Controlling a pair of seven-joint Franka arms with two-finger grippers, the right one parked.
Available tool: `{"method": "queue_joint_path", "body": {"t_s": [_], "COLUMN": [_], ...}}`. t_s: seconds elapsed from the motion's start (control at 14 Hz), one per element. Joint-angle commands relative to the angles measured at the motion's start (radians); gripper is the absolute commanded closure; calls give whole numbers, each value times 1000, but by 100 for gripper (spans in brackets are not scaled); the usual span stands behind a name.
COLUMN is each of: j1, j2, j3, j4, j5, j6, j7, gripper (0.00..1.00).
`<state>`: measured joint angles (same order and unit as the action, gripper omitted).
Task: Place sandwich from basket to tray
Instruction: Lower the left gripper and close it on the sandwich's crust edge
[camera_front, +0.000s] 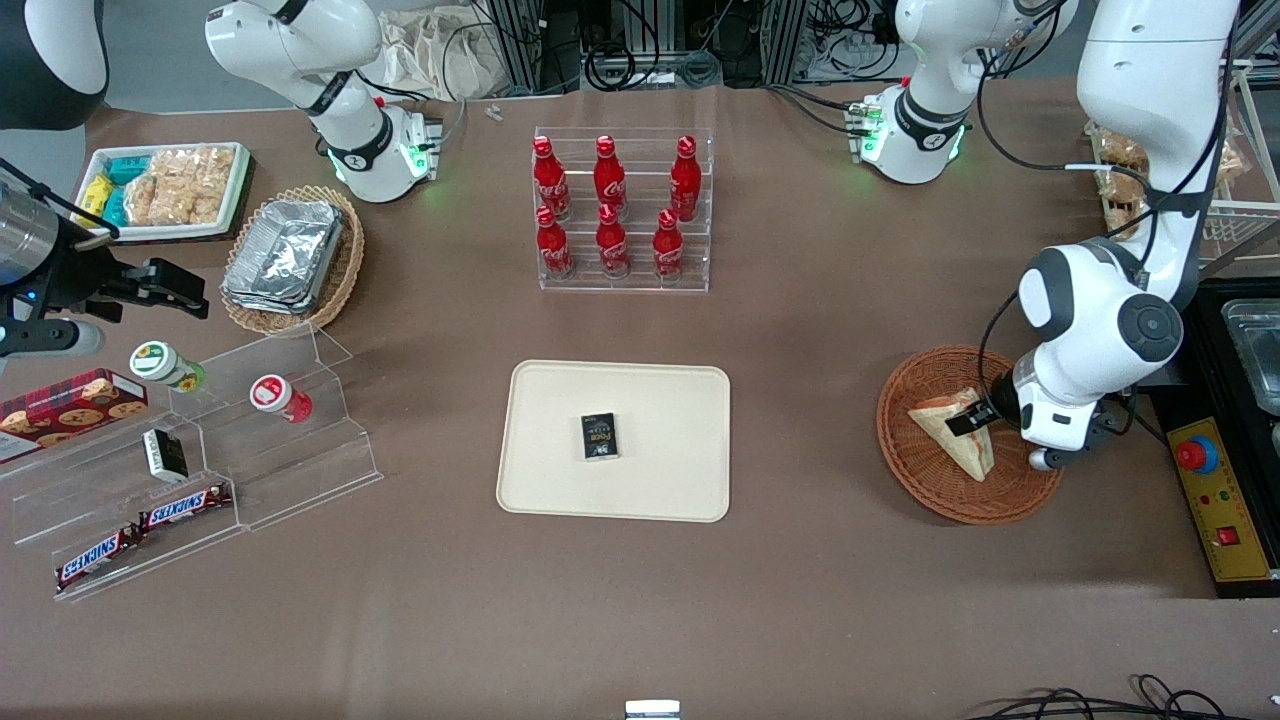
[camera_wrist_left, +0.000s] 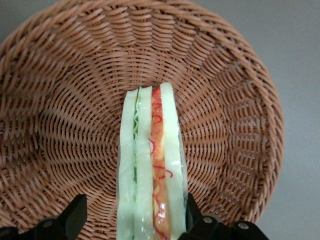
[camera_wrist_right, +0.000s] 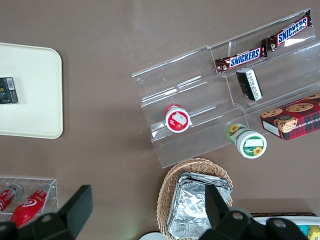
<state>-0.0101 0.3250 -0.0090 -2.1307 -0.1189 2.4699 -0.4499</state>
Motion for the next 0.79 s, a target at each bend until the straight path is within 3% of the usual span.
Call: {"method": "queue_joint_path", "body": {"t_s": [0.0, 0.07, 0.21, 0.5, 0.71], "j1": [2, 1, -4, -11, -11], "j2": [-15, -18, -29, -70, -101], "j3": [-9, -11, -12, -26, -43], "j4": [-15, -14, 8, 118, 237], "j5": [-11, -11, -10, -7, -8], "j6": [12, 6, -55, -309, -524], "j7": [-21, -32, -35, -35, -35], "gripper": [32, 43, 52, 88, 95]}}
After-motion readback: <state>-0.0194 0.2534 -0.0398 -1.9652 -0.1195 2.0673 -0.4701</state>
